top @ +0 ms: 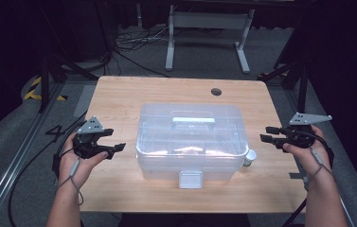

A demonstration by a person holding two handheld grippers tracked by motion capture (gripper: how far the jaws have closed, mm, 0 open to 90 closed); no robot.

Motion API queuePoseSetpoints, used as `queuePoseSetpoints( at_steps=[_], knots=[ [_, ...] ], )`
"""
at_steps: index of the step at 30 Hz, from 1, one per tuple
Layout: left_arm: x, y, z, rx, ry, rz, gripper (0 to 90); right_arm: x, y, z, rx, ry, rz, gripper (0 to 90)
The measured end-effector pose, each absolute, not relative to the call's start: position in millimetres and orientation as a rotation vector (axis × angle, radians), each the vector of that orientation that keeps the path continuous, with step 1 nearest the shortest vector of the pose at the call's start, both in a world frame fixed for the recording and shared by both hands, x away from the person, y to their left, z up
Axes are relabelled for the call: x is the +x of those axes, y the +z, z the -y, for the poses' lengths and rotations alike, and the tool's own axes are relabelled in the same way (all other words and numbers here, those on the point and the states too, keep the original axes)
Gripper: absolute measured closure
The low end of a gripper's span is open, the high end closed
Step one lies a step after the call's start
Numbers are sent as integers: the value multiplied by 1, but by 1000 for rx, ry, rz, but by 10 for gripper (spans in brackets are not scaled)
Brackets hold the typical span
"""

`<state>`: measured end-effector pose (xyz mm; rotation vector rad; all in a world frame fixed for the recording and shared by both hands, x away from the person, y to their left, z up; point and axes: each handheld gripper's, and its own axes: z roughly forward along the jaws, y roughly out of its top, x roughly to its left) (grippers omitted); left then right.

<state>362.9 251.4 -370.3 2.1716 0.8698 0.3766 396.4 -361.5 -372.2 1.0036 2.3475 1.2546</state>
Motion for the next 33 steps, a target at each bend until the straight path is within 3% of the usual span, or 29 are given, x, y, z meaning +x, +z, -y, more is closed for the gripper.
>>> queuePoseSetpoints(
  at_steps=[5,9,14,17,33],
  knots=[
    [363,-369,-250,2137,362,-890,293,398,-377,366,1035,1279,-2316,468],
    [363,-370,-249,2144,287,-888,394,400,-380,365,1047,1287,-2315,448],
    [365,-370,-245,2148,298,-910,342,402,-382,362,1045,1287,-2320,434],
    [366,-371,-245,2103,202,-975,363,404,-380,361,1058,1267,-2325,414],
    [380,-331,-224,2149,245,-849,355,414,-372,356,1060,1254,-2359,452]
  ],
)
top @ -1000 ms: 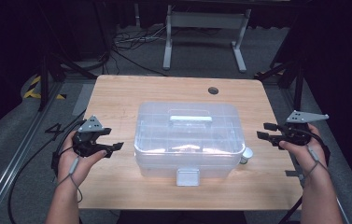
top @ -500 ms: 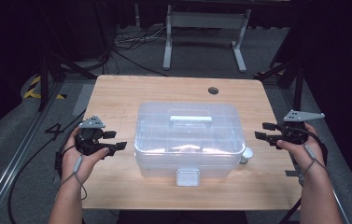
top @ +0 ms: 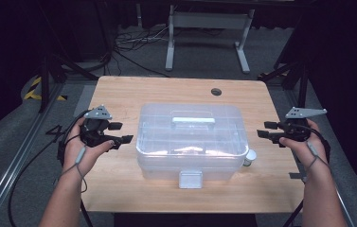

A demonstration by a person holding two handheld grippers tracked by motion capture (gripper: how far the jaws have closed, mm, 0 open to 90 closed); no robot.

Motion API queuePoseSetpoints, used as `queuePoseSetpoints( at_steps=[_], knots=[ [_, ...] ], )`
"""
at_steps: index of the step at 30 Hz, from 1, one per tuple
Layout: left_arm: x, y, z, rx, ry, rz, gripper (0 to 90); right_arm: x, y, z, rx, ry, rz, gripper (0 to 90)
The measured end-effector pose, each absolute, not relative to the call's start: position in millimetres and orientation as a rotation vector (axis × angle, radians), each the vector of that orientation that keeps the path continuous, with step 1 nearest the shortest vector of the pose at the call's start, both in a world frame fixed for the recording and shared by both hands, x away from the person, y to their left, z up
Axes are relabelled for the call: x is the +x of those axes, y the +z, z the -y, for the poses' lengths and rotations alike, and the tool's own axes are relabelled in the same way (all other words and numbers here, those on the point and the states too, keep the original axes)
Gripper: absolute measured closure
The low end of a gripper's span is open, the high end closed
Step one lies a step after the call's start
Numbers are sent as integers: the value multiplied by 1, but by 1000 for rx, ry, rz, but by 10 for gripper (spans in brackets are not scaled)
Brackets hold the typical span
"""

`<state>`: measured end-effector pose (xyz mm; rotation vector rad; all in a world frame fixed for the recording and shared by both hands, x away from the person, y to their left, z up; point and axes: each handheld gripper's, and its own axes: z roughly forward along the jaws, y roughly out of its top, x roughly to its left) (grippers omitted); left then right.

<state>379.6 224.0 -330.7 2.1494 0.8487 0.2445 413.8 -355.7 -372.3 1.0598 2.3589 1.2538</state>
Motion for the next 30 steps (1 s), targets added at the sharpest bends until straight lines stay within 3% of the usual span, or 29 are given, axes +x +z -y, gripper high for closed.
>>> queuePoseSetpoints(
  at_steps=[16,30],
  knots=[
    [388,-296,-196,2160,225,-764,340,406,-380,360,1103,1277,-2358,451],
    [403,-288,-164,2157,173,-661,333,397,-387,365,1118,1266,-2361,451]
  ],
)
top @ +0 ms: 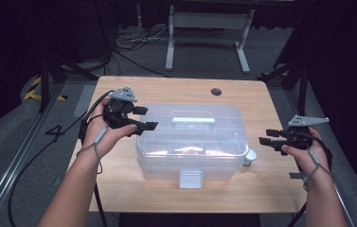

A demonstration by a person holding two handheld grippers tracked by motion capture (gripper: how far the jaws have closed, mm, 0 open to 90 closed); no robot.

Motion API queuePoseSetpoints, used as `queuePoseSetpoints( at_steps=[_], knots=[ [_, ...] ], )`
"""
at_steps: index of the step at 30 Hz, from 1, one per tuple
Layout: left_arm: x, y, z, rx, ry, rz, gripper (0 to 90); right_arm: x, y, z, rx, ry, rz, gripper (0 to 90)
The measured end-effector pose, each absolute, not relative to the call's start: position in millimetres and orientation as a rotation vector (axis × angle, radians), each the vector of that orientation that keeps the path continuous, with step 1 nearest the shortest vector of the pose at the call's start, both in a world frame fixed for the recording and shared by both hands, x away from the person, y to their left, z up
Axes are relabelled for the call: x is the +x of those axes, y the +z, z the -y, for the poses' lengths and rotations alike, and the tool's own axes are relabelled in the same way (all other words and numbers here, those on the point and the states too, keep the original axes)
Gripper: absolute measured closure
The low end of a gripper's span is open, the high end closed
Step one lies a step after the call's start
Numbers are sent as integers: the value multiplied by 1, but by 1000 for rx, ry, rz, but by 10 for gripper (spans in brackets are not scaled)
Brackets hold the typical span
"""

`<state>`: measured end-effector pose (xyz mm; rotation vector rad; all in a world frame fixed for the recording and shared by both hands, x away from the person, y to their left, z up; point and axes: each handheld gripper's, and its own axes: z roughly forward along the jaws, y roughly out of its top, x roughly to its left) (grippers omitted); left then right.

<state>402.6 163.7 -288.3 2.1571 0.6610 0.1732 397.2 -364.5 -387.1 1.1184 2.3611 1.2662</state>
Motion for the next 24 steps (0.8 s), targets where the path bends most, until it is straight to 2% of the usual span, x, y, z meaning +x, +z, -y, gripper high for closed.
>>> queuePoseSetpoints(
  at_steps=[10,24],
  knots=[
    [409,-286,-140,2164,139,-607,305,397,-389,365,1129,1265,-2362,450],
    [422,-301,-108,2195,64,-558,242,397,-391,365,1137,1261,-2368,450]
  ],
)
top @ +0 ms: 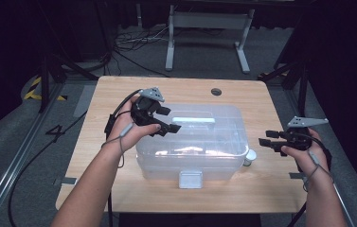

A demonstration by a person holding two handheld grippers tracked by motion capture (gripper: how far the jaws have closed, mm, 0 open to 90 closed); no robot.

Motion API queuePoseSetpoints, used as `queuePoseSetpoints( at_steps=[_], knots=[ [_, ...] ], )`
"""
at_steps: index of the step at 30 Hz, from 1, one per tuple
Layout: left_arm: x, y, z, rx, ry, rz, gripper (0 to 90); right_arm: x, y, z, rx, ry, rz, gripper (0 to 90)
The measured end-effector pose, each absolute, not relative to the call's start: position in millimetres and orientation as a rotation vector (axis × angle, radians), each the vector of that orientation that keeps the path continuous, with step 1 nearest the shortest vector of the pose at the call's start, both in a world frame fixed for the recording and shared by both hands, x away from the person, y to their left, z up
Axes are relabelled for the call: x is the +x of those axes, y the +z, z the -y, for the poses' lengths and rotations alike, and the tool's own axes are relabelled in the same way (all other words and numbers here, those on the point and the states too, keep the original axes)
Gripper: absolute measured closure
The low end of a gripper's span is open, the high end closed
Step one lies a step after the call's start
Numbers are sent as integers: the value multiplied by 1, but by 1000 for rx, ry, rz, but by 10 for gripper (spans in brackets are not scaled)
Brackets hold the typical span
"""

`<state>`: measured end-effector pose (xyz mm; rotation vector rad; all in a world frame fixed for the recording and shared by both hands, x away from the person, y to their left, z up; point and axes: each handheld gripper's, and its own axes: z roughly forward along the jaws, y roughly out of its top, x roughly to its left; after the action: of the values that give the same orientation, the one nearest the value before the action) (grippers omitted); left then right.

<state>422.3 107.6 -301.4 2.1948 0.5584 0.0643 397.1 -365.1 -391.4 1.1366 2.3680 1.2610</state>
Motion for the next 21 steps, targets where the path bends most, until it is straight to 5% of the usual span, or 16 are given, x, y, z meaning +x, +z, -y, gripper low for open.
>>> queuePoseSetpoints(
  at_steps=[11,21],
  knots=[
    [426,-307,-93,2247,84,-534,268,398,-393,365,1136,1262,-2371,449],
    [422,-303,-86,2249,94,-482,598,398,-394,365,1135,1262,-2379,449]
  ],
)
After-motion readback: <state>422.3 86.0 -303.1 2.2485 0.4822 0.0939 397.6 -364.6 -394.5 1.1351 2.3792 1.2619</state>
